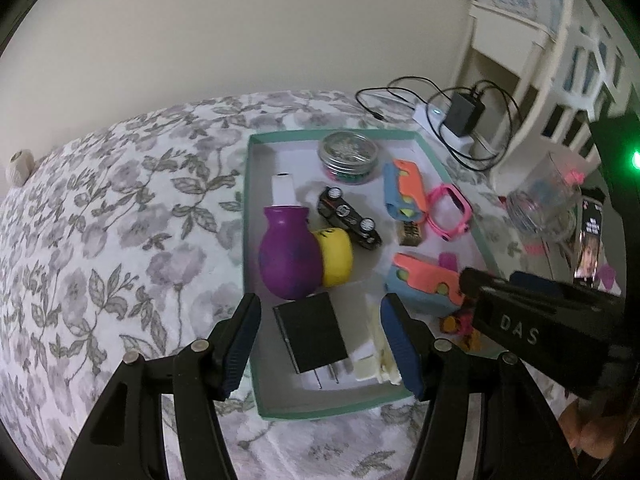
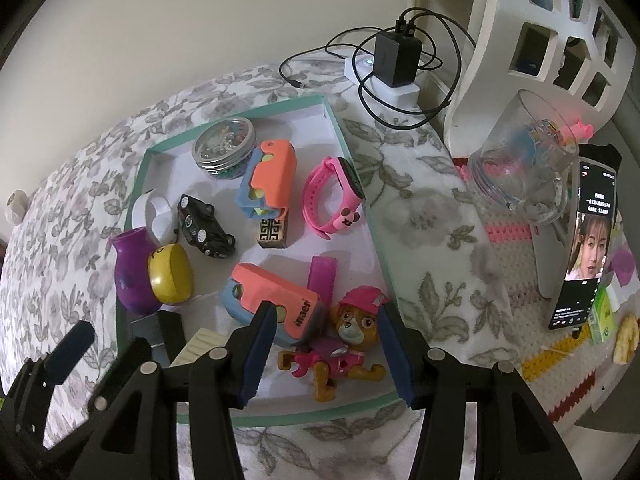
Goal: Organize rigid objects
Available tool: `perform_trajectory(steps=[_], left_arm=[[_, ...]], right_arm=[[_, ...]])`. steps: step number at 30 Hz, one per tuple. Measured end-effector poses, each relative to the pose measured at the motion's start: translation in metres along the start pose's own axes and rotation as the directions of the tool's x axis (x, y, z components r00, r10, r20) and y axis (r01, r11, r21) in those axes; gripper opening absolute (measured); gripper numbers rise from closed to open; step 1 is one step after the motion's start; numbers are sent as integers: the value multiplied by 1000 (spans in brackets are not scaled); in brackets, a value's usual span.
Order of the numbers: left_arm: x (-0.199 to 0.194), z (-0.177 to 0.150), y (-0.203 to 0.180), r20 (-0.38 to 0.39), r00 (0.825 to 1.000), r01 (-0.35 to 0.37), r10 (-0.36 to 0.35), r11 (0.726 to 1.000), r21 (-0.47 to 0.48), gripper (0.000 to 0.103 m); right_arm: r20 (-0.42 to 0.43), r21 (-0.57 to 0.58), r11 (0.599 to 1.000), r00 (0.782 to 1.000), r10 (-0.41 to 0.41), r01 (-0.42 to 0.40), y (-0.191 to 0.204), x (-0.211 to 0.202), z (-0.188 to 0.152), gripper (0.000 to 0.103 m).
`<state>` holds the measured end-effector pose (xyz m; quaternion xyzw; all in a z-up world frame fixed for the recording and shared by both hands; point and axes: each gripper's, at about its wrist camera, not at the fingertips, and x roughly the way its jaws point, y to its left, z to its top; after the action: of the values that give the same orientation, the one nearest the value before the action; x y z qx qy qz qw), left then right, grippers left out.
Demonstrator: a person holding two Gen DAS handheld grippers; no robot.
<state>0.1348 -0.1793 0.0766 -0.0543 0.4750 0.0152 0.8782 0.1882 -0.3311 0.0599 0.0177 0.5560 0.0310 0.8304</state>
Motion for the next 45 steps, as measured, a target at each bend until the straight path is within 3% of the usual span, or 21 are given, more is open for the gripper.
perform_trajectory(steps=[3, 5, 8, 10, 12, 14, 17, 20, 22, 32, 45], left_arm=[[2, 2, 9, 0, 1000, -19, 19, 999, -40, 65], [3, 3, 16, -5, 999, -45, 45, 997, -66, 74], [4, 4, 27, -7, 997, -78, 77, 992, -98, 75], [5, 4, 35, -13, 996, -93, 92, 988, -123, 76], [6, 4, 44, -18, 994, -107, 105, 983, -147, 88], [7, 3, 53, -19, 993, -120, 119, 978, -171, 90], [10, 3, 64, -31, 990, -140, 136, 970, -198, 90], [14, 1, 76, -50, 987, -161, 154, 961, -227, 100], [15, 0, 83, -58, 985, -171, 162, 954, -246, 100], [11, -2, 102, -71, 982, -186, 173, 939, -290, 100], [-23, -8, 111, -38, 972, -235, 234, 936, -262, 100]], right_arm=[[3, -7, 1000, 1000, -2, 2, 1, 0, 0, 56], [5, -15, 1000, 1000, -8, 8, 3, 0, -1, 56], [8, -22, 1000, 1000, -5, 5, 6, 1, -1, 58], [12, -27, 1000, 1000, 1, 0, 8, 2, -1, 70], [15, -32, 999, 1000, 8, -8, 10, 3, -2, 77], [16, -35, 999, 1000, 12, -11, 11, 4, -3, 78], [19, -38, 999, 1000, 18, -18, 13, 4, -3, 87], [27, -45, 999, 999, 22, -20, 17, 4, -4, 93], [36, -53, 998, 999, 21, -19, 19, 4, -4, 101], [57, -81, 997, 998, 22, -17, 26, 2, -7, 103], [113, -76, 995, 991, 73, -64, 41, -28, -19, 103]])
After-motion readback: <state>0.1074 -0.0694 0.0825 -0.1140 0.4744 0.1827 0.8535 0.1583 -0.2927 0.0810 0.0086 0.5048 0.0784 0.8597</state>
